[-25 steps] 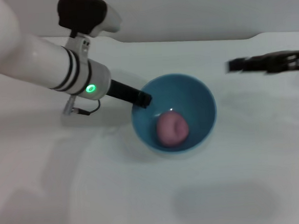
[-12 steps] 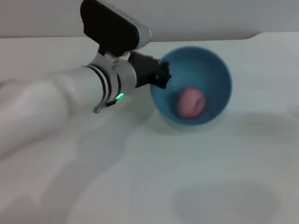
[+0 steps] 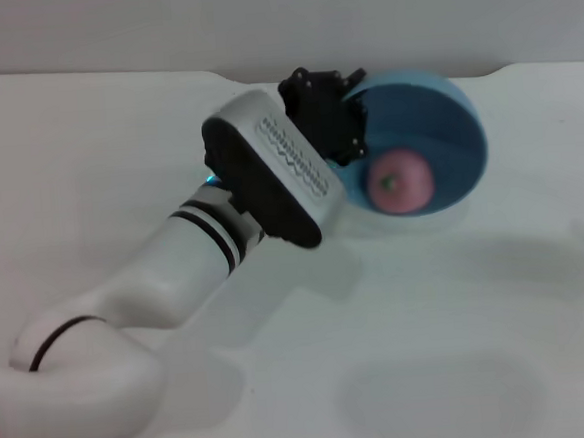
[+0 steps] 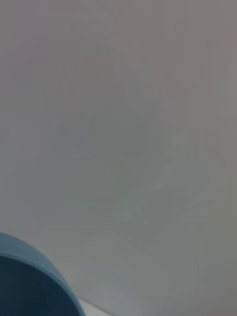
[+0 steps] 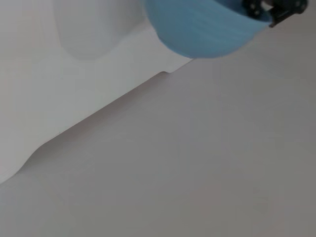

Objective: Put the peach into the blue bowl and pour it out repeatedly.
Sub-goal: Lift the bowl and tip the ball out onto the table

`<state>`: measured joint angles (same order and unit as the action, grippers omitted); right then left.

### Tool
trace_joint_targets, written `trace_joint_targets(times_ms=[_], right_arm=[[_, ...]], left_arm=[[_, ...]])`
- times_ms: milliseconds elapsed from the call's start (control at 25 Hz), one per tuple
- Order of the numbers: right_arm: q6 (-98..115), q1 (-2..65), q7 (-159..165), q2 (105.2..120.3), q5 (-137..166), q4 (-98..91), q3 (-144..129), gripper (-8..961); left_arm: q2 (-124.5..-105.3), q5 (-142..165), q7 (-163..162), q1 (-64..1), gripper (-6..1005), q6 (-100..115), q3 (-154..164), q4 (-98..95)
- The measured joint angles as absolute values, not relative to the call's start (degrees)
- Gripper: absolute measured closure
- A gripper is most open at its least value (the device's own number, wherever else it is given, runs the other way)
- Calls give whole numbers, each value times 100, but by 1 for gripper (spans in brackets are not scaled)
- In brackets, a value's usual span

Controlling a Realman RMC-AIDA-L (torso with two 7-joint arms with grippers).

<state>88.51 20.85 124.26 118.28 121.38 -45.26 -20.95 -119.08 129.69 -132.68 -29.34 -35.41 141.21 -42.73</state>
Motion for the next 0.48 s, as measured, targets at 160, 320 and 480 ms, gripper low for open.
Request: trace_joint_targets(times_ms=[160,320,480], right_arm=[[8840,2083,12420,11825,12138,-4522,-2091,552],[8795,2088,12418,11817,12138,-4517,-2089,551],[8776,2088,12403,11815,12151,-4511,-2086,551]], left_arm=[[-11909,13250,-13186,-2989,1001,-3856,14275,-4062],[-11909,13516,-12806,-3091,1000,-4185,14515,-3773],[-11909,13565,-11305,-3163,1000,-4294,14781,-3665]])
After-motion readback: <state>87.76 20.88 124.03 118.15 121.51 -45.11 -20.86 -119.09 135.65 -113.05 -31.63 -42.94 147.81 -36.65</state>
